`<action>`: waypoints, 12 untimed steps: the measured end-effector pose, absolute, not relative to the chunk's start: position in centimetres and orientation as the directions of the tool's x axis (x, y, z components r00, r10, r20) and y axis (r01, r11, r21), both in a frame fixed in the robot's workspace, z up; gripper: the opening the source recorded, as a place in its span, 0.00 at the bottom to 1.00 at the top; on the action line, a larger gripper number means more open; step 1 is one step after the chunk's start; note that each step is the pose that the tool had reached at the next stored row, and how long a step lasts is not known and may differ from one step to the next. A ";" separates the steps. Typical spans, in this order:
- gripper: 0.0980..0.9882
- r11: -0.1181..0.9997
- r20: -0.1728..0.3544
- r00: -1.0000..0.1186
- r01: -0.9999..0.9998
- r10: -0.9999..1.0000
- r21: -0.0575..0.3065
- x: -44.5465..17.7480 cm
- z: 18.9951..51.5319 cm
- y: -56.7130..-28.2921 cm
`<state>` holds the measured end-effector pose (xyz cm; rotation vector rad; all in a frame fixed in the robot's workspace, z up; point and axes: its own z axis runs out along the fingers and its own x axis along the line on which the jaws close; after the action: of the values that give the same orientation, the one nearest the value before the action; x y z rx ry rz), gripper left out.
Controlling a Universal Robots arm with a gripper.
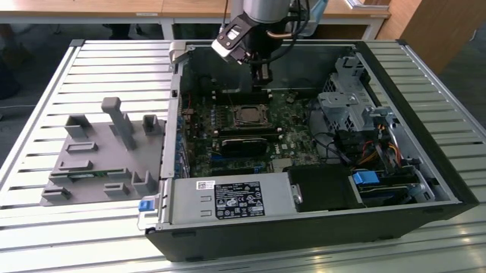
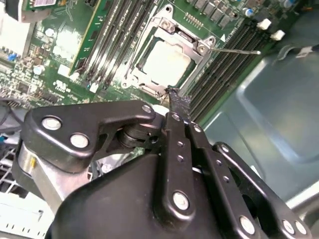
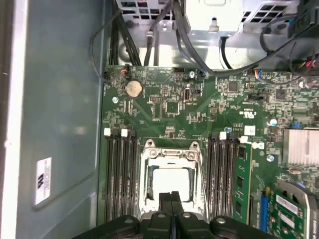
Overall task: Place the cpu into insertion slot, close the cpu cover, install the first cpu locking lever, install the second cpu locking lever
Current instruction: 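Install the first cpu locking lever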
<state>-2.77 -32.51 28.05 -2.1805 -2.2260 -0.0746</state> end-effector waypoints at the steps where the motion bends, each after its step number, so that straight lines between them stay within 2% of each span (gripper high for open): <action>1: 0.01 0.022 0.051 -0.023 1.000 0.998 0.017 -2.8 28.1 -32.5; 12: 0.01 0.172 0.051 -0.172 0.985 0.984 0.017 -2.8 28.1 -32.5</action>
<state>-2.77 -32.51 28.11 -2.0027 -2.3827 -0.0715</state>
